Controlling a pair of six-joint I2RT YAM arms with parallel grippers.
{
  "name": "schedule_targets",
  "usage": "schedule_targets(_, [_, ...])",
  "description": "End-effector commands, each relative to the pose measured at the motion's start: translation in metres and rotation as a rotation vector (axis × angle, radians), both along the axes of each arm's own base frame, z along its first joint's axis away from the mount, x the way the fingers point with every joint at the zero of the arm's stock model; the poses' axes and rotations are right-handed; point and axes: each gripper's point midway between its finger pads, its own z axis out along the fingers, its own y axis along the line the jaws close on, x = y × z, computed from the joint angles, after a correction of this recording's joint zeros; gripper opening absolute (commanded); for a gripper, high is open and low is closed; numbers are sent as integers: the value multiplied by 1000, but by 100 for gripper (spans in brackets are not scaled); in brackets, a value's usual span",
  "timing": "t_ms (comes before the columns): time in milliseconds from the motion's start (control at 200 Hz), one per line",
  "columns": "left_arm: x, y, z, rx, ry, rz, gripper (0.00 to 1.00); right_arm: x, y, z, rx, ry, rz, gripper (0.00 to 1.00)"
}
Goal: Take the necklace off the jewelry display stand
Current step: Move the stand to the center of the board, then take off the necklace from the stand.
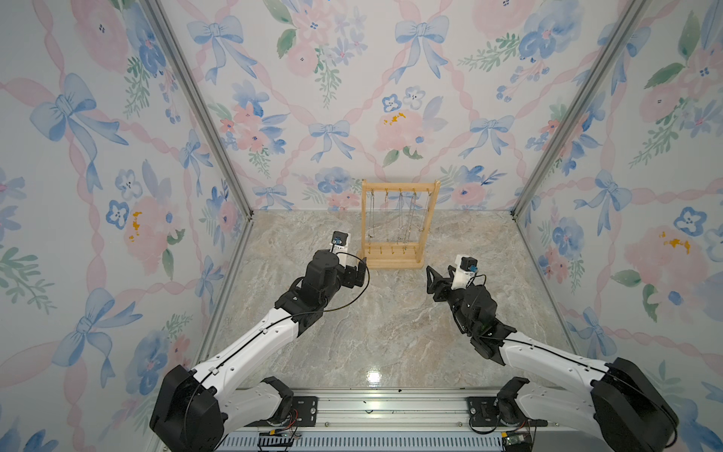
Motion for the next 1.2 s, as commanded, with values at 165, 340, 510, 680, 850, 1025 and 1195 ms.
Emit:
schedule_targets(165, [-9, -1, 2, -27, 30, -13, 98, 1, -8, 34, 18, 49, 72, 66])
schedule_targets(340, [-7, 4, 1, 0, 25, 11, 98, 15, -20, 67, 122, 96, 155, 57])
schedule_targets(510, [-5, -2, -9, 11, 58, -6, 98, 27, -13, 98, 157, 143, 271, 52])
schedule_targets(680, [-3, -5, -19, 20, 86, -12, 98, 39, 3, 128, 176, 146, 354, 48])
schedule_targets(850, [-4, -7, -23, 17, 99, -24, 98, 61, 9, 139, 182, 156, 351, 44])
schedule_targets(1025, [-5, -10, -25, 16, 106, -33, 98, 82, 20, 146, 219, 186, 365, 40])
schedule_targets(1195, [-8, -16, -28, 15, 114, -59, 98, 102, 29, 145, 221, 217, 365, 36])
